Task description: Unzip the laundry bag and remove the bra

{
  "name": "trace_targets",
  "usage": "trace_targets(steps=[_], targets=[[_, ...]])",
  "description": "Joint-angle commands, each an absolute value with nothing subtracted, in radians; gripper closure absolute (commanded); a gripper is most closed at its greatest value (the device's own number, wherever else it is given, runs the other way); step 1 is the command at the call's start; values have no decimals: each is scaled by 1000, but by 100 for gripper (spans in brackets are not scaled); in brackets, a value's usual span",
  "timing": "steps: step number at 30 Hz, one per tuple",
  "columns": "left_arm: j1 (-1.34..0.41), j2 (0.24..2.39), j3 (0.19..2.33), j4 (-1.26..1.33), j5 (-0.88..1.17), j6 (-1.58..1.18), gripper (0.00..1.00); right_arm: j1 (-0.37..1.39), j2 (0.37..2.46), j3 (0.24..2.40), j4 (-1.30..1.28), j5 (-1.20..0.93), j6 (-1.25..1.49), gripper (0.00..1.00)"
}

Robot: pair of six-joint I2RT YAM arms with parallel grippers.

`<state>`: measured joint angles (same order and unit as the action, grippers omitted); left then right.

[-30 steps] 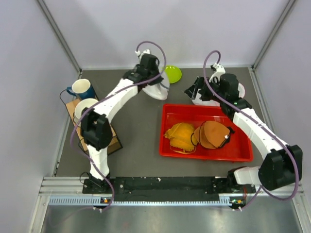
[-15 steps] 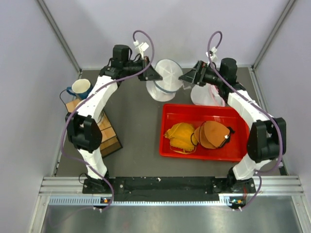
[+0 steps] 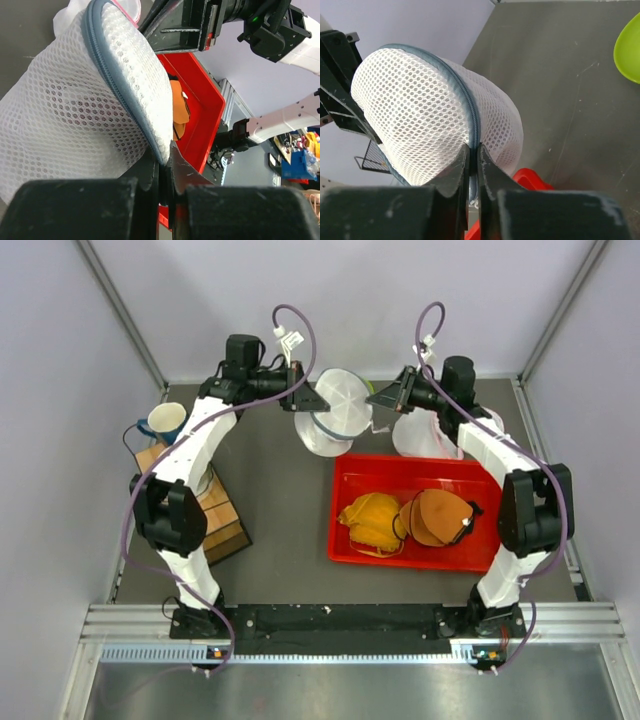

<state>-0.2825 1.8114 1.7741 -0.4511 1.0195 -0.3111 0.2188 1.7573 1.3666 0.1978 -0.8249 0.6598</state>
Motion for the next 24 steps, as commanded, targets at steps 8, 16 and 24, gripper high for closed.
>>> trace_targets(steps=[8,16,24], targets=[[-259,1911,2000,-612,850,-255,77,287,1766,1330,468,-773,828,100],[-218,1864,1979,-672,266,-474,15,417,1997,1428,600,-494,1089,100],[-238,1596,1584,-501,120,-609,11,433,2137,1486,502,-393,1146,100]])
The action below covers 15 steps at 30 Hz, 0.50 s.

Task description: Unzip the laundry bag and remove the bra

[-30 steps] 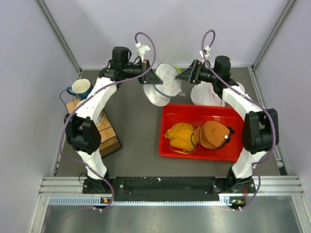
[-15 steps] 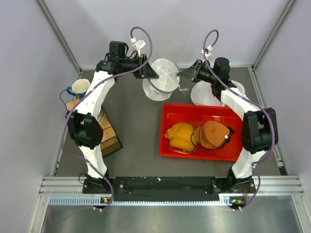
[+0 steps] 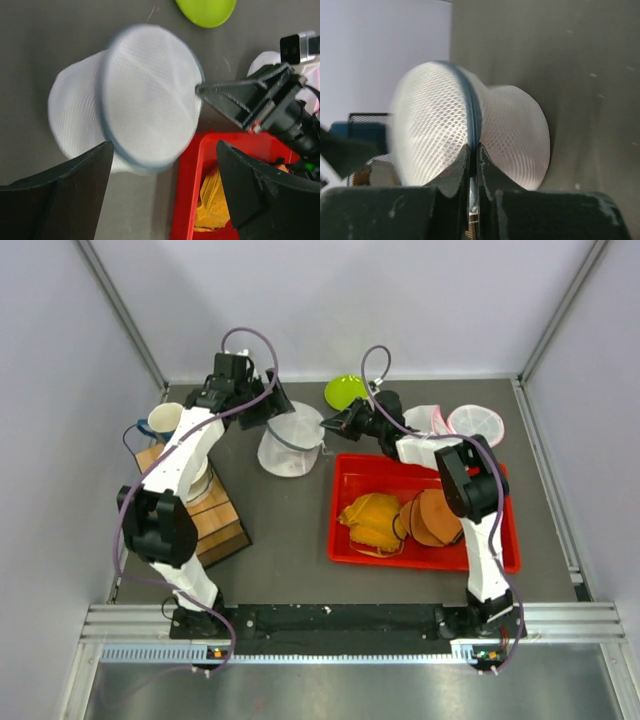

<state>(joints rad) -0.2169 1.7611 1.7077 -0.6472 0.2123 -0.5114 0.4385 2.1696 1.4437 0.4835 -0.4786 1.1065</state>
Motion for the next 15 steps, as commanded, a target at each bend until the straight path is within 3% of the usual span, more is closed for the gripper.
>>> trace_targets(steps=[1,9,15], targets=[[-241,1580,1527,-482,130,-639,11,433,2131,1482,497,-381,1144,100],[-264,1637,1519,-506,204,-724,11,430,2034,1345,546,-316,1143,100],[-319,1646,1465,-489,138,-830,12,425,1996,1310,577,-313,1143,100]])
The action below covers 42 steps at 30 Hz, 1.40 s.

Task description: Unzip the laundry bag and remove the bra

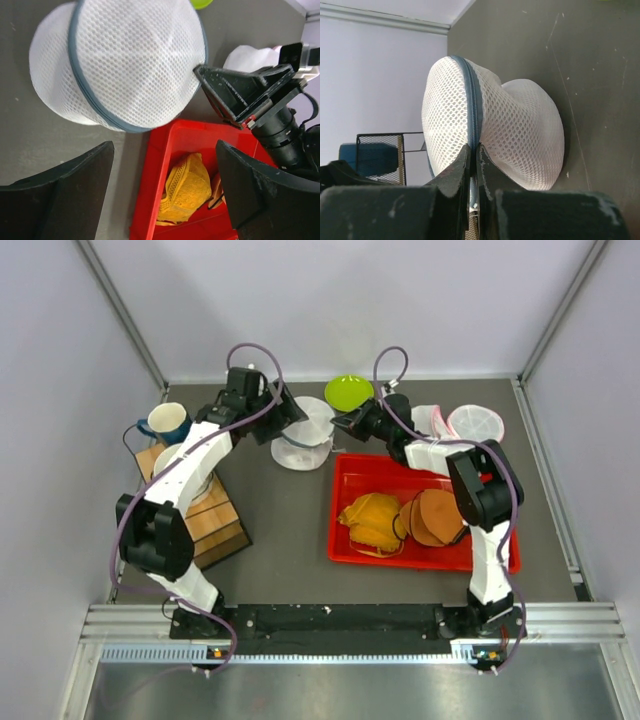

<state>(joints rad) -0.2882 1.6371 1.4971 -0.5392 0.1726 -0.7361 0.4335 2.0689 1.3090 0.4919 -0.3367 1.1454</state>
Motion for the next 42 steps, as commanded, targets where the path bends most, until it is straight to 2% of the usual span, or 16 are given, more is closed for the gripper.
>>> trace_targets(steps=[1,6,17,21,26,27,29,30,31,32,39,41,42], targets=[[-328,1649,1459,-489,132,-859,14,423,1996,1307,584,-317,1146,100],[-350,1677,1451,-497,81,-932,19,419,1987,1293,604,-325,1160,100],[-371,1762,1466,-482,37,-996,18,402,1948,1224,646,-307,1183,100],[-388,1816,1535,-486,9,-999,21,396,1941,1218,658,-327,1192,100],[-384,1841,1560,-482,-86,-986,41,394,1907,1193,653,-347,1178,100],[-379,1842,1565,-483,-98,-982,52,393,1904,1181,661,-366,1180,100],[-371,1836,1578,-485,-98,-971,67,385,1902,1161,710,-388,1198,100],[-362,1832,1583,-482,-92,-948,86,385,1899,1145,722,-411,1203,100],[-356,1824,1588,-482,-77,-937,95,379,1895,1135,726,-420,1200,100],[-351,1818,1597,-483,-65,-925,100,377,1881,1126,727,-428,1193,100],[-313,1847,1693,-479,185,-703,100,371,1832,1037,838,-704,1102,100],[-307,1870,1722,-489,273,-666,100,371,1800,1037,767,-745,1001,72],[-301,1876,1727,-489,303,-626,100,367,1778,1045,629,-744,950,58]])
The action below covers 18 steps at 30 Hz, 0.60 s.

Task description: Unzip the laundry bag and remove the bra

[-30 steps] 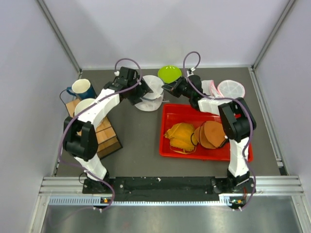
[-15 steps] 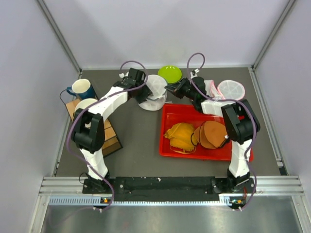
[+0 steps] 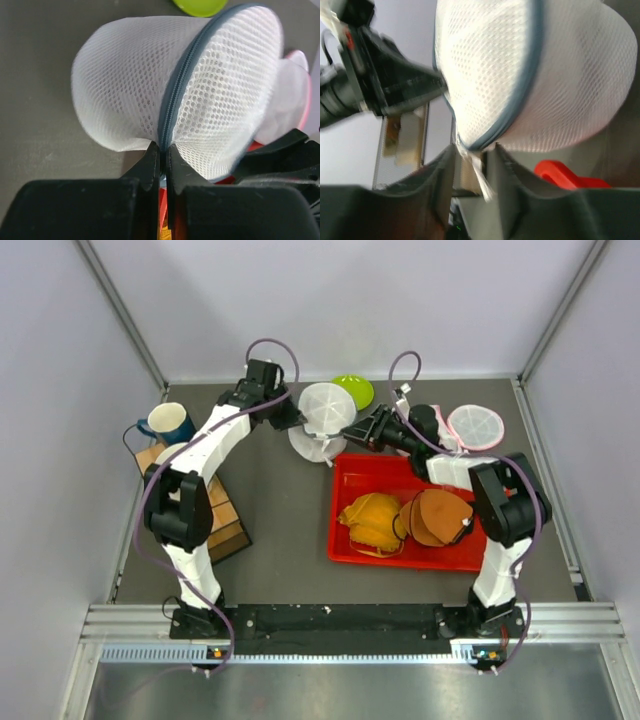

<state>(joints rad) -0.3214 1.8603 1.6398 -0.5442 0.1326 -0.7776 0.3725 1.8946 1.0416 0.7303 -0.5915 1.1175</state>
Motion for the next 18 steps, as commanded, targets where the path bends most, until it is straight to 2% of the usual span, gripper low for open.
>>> trace_targets(steps=[1,4,7,15,18], targets=[[-299,1885,1733,-488,325,-611,100,365,1725,1049,562,-724,836,42],[-291,1896,1750,-479,419,-546,100,353,1646,1100,303,-602,659,20],[-287,1901,1776,-489,483,-491,100,330,1635,1187,153,-526,569,13],[-276,1868,1790,-509,519,-430,100,293,1712,1321,45,-526,538,11],[-275,1874,1795,-520,512,-433,100,319,1700,1313,12,-500,493,14]])
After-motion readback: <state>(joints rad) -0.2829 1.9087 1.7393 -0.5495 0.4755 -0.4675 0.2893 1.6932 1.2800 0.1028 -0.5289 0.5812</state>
